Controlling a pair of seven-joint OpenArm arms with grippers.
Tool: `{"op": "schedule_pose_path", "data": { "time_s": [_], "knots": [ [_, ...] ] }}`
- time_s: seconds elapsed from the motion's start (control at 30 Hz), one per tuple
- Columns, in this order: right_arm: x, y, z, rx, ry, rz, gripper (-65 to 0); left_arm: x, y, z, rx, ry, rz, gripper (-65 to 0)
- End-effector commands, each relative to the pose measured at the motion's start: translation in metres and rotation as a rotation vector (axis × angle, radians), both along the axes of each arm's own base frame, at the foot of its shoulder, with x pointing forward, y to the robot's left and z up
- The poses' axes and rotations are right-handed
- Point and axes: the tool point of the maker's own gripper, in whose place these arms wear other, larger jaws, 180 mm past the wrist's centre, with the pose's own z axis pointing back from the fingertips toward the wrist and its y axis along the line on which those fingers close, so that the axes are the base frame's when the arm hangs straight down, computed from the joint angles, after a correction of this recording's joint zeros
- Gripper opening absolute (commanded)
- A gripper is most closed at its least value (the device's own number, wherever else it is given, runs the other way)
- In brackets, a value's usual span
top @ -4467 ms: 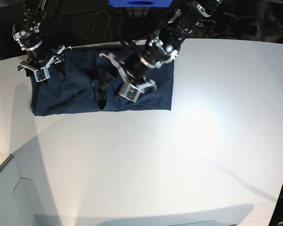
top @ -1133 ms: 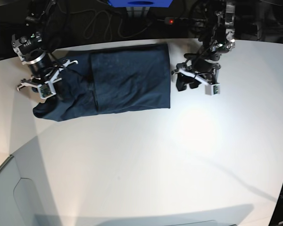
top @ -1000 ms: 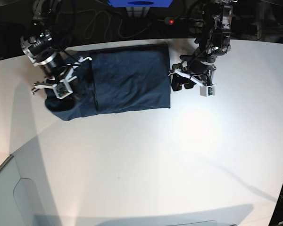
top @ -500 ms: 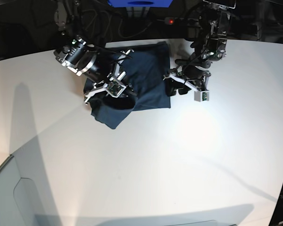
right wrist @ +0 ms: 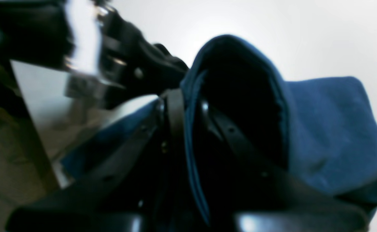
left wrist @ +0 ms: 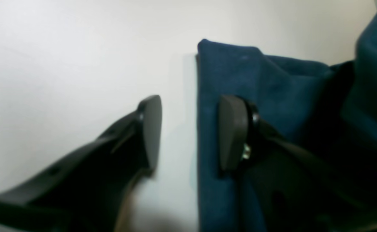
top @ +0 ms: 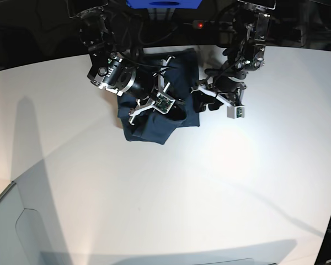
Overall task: Fold the T-shirt properly
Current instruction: 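Lift the strip end with the right gripper and fold it over the shirt, then release the folded end with the right gripper and lift away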
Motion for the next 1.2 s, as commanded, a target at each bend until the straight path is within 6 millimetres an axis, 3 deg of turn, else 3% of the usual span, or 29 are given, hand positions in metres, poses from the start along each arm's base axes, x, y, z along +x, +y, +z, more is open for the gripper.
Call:
{"op": "schedule_pose_path", "data": {
  "time_s": [0.0, 0.17, 0.23, 0.4, 0.5, 0.57, 0.67, 0.83, 1.0, 1.17],
  "knots": [
    [0.005, 0.006, 0.014, 0.049, -0.032, 0.011, -64.6, -0.007, 0.001, -0.005, 0.007, 0.04, -0.006, -36.8],
    [0.008, 0.001, 0.009, 0.035, -0.028, 0.007, -64.4, -0.007, 0.002, -0.004, 0.009, 0.038, -0.005, -36.8],
    [0.006, -0.002, 0.006, 0.017, -0.029, 0.018, -61.2, -0.007, 0.002, -0.004, 0.006, 0.039, -0.003, -36.8],
    [0.0, -0.003, 0.003, 0.015, -0.016, 0.02, -36.4, -0.007, 0.003, 0.004, 0.009, 0.021, -0.008, -36.8],
    [-0.003, -0.007, 0.005, 0.013, -0.024, 0.027, -20.0, -0.009, 0.017, 0.012, 0.021, 0.001, 0.023, -36.7],
    [-0.007, -0.007, 0.012, 0.021, -0.037, 0.028, -15.4, -0.01, 0.024, 0.017, 0.029, -0.007, 0.043, -36.7],
    [-0.006, -0.009, 0.034, 0.035, -0.101, 0.017, -15.4, -0.012, 0.039, 0.025, 0.047, -0.026, 0.074, -36.7],
    [-0.001, -0.034, 0.062, 0.025, -0.185, -0.046, -15.4, -0.017, 0.072, 0.045, 0.091, -0.068, 0.145, -36.6],
    [0.006, -0.061, 0.055, -0.011, -0.173, -0.128, -15.4, -0.019, 0.097, 0.056, 0.128, -0.09, 0.201, -36.6],
    [0.008, -0.071, 0.031, -0.038, -0.109, -0.15, -15.4, -0.019, 0.109, 0.059, 0.145, -0.097, 0.228, -36.6]
  ]
}}
